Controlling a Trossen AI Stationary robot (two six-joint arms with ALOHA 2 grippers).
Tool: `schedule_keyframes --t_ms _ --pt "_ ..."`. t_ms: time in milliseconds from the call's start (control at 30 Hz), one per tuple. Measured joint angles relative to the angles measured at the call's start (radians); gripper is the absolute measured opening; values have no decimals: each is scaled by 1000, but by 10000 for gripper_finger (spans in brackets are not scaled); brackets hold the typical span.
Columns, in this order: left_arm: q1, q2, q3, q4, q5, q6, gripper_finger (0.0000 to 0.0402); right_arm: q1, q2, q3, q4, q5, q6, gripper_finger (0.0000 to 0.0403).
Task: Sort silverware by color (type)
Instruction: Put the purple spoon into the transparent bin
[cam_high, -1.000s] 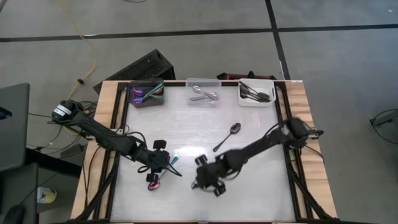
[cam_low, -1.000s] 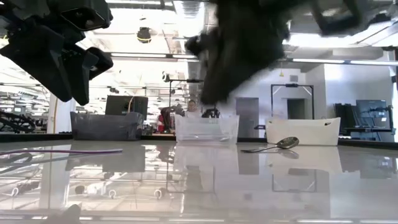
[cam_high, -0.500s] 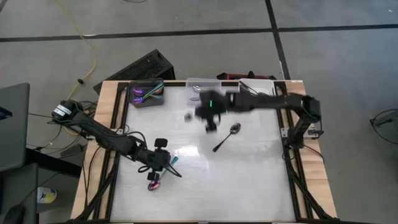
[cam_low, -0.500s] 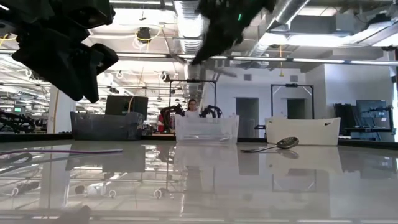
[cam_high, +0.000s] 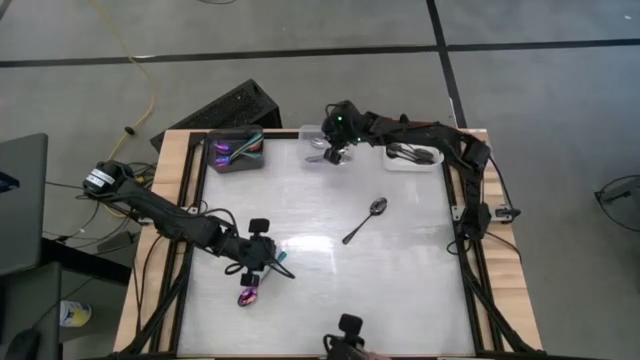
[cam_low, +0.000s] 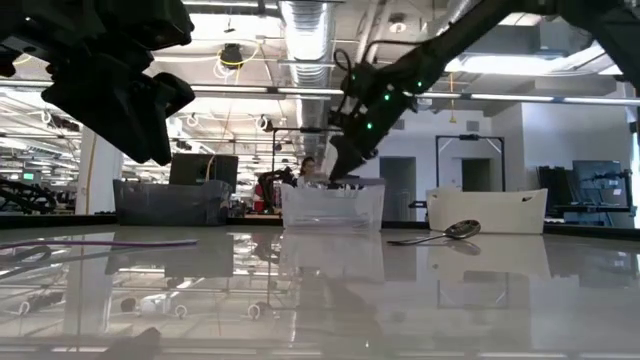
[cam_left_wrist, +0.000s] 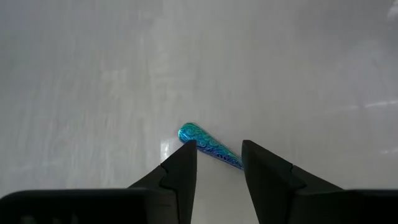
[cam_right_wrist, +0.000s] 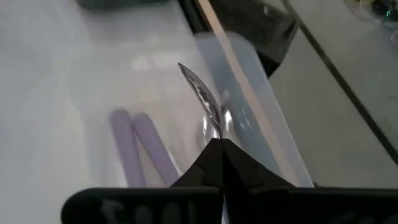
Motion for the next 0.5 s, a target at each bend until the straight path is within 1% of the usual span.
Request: schedule_keyframes --t_ms 300,400,500 --pt "39 0 0 -2 1 36 114 -2 14 0 23 -46 6 20" --pt "52 0 0 -2 2 41 114 -3 14 0 29 -46 55 23" --pt "58 0 0 -4 2 41 114 -3 14 0 28 -45 114 39"
